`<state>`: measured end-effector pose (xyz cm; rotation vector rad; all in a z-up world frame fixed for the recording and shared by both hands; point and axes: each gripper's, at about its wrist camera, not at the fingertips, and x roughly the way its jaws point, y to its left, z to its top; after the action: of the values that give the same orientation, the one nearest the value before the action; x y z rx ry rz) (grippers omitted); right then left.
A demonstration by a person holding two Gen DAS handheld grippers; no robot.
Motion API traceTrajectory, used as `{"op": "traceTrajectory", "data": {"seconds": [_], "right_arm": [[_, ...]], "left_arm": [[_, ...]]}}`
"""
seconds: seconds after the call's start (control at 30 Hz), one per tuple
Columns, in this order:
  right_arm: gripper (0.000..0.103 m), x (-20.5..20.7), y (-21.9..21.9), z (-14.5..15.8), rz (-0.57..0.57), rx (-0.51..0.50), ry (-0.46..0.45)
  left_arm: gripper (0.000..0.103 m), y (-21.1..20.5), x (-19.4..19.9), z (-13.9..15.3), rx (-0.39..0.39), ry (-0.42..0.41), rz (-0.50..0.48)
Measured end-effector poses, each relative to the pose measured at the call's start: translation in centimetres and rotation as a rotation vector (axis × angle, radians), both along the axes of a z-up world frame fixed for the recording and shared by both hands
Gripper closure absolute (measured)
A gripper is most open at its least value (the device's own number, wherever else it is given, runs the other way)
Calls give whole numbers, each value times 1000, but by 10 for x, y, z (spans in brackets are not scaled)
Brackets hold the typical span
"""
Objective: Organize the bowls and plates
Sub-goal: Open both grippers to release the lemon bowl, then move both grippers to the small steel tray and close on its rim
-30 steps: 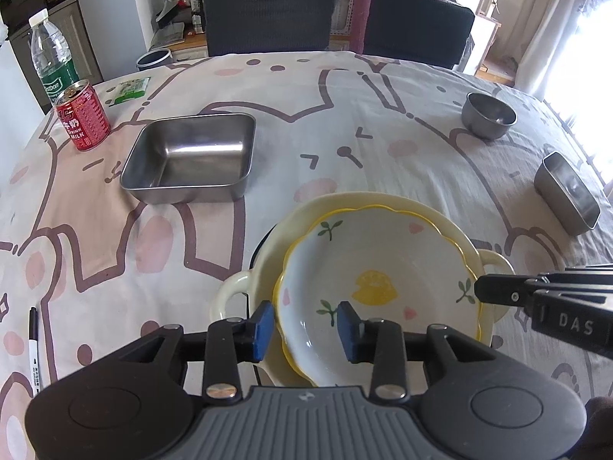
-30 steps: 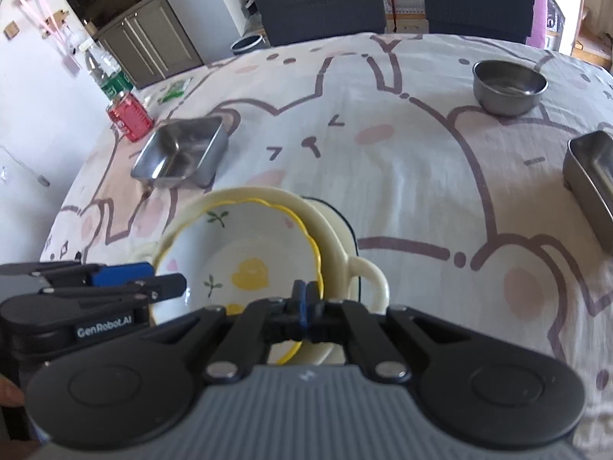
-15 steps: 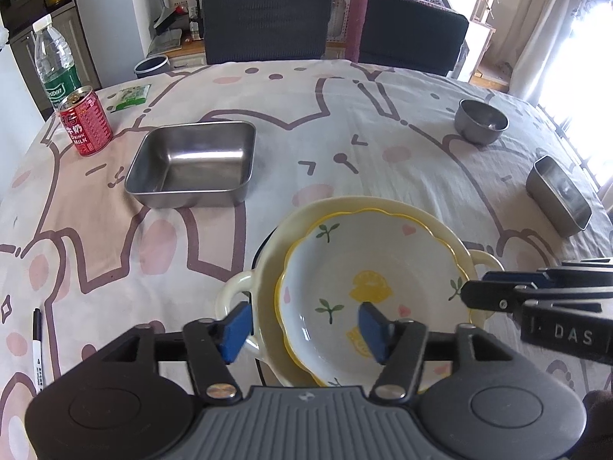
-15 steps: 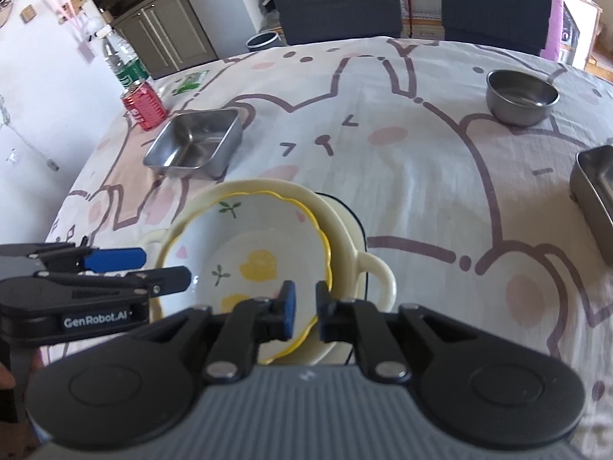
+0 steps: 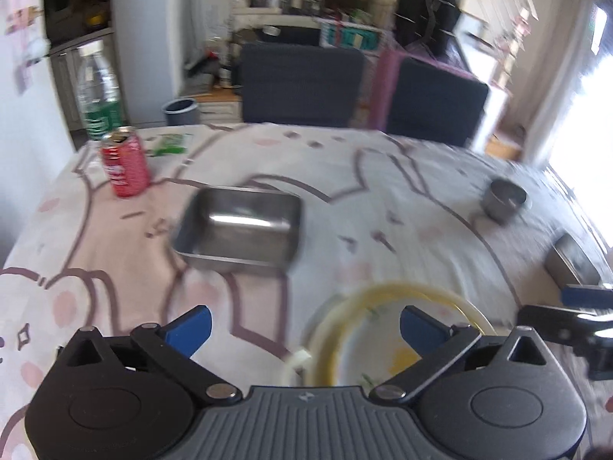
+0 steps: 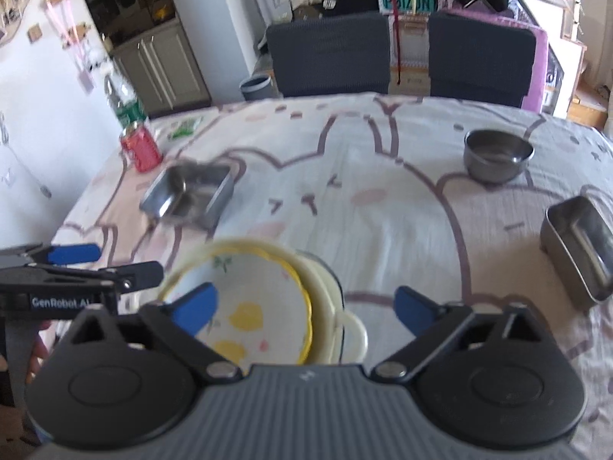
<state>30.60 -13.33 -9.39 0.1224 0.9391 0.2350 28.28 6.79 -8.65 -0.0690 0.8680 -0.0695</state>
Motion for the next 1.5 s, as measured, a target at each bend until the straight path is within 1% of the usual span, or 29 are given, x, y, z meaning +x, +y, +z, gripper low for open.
{"op": "traceTrajectory", "data": {"seconds": [0.17,0.33,0.4,0.47,0.5,0.57,0.6,0.67,0.7,0.73,0.77,0.83,0.9,0.93,0.97,1.0,1.03,1.07,1.1,1.13,1.2,1.23,1.27,1.37,1.43,1.5], "right_arm": [[0,24,5,-3,-56,83,-49],[0,62,22,-13,-104,146,-63],[1,80,33,-19,-79,158,-24],[2,97,42,-25,-88,178,18],[6,104,45,-28,-92,201,31],[14,120,54,-36,-92,250,65],[20,127,59,-39,-91,259,79],[27,140,70,-46,-72,262,95],[34,146,75,-50,-59,259,102],[41,151,80,-54,-49,257,111],[44,155,85,-59,-42,260,123],[56,160,93,-66,-31,271,149],[59,166,99,-74,-29,274,170],[59,169,101,-77,-30,276,176],[59,172,103,-80,-33,279,182],[61,175,106,-83,-36,282,188],[65,176,108,-86,-36,284,194],[67,178,110,-88,-34,285,198],[71,180,111,-91,-28,289,204],[79,180,111,-93,-21,291,208],[86,181,113,-96,-4,291,205],[93,181,114,-96,5,293,199],[94,181,115,-96,17,295,195],[95,178,116,-91,22,259,163],[95,177,113,-87,17,268,157],[96,173,108,-79,18,277,140]], "left_arm": [[0,29,22,3,23,-46,109],[0,66,50,-1,6,-31,209],[0,77,59,-4,9,-35,244],[5,87,68,-6,2,-55,259],[8,92,73,-7,-2,-64,264],[22,100,83,-10,-17,-70,270],[25,103,88,-13,-23,-67,270],[35,108,98,-21,-33,-52,266],[38,110,103,-26,-37,-37,261],[44,112,107,-32,-41,-25,257],[49,113,111,-37,-47,-14,254],[56,117,117,-46,-73,0,251],[61,120,123,-54,-89,15,252],[66,121,126,-58,-94,22,254],[75,122,129,-61,-99,30,255],[78,123,131,-65,-102,39,253],[82,123,133,-67,-114,43,244],[87,122,135,-69,-118,51,236],[90,121,137,-72,-120,55,225],[94,120,138,-73,-123,57,215],[95,117,139,-72,-112,56,207],[96,117,138,-72,-108,56,201],[97,115,137,-70,-107,57,194],[99,110,132,-63,-90,44,168],[99,107,127,-53,-87,22,163],[100,102,119,-40,-106,-9,160]]}}
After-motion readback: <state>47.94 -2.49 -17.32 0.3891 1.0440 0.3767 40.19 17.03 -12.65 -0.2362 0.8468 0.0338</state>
